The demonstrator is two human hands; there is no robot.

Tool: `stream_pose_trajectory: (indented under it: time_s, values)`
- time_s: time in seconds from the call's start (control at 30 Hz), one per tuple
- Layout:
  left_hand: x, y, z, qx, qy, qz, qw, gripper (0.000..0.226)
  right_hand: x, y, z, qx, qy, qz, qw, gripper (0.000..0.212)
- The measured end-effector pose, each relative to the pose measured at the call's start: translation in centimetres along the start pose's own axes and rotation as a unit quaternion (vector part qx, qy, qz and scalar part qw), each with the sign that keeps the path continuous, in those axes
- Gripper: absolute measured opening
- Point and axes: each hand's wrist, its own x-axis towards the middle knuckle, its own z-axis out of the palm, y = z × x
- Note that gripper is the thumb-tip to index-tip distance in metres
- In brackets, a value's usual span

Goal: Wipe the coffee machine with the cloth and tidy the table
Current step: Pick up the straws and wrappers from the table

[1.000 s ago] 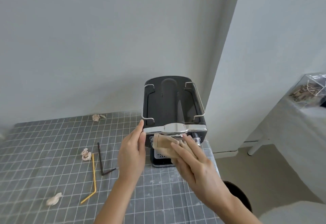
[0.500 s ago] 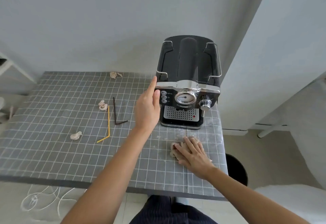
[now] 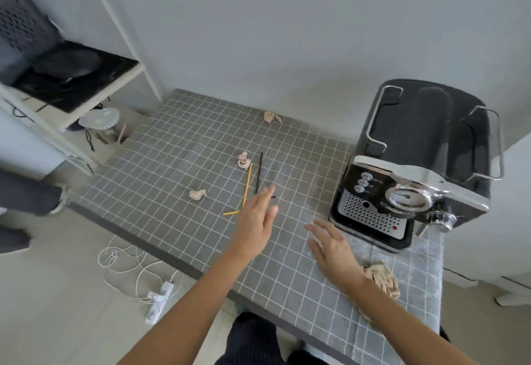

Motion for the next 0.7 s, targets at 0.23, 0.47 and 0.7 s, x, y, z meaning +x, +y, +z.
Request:
stream_pose_trajectory:
  time_s: [0.23, 0.47, 0.7]
  values:
    - [0.3, -16.2, -4.3, 0.169, -0.073, -0.176, 0.967, 0.051, 9.1, -4.9, 4.3, 0.033, -0.020, 0.062, 0.997, 0.022]
    - [4.2, -23.7, -5.2, 0.171, -0.136, -0.076, 0.973, 0.043, 20.5, -9.4, 7.1, 0.032, -0.030, 0.211, 0.977, 0.017]
    - [4.7, -25.7, -4.8, 0.031, -0.035, 0.020, 0.999, 0.024, 27.1, -9.8, 9.6, -0.012, -0.045, 0.348, 0.936, 0.033]
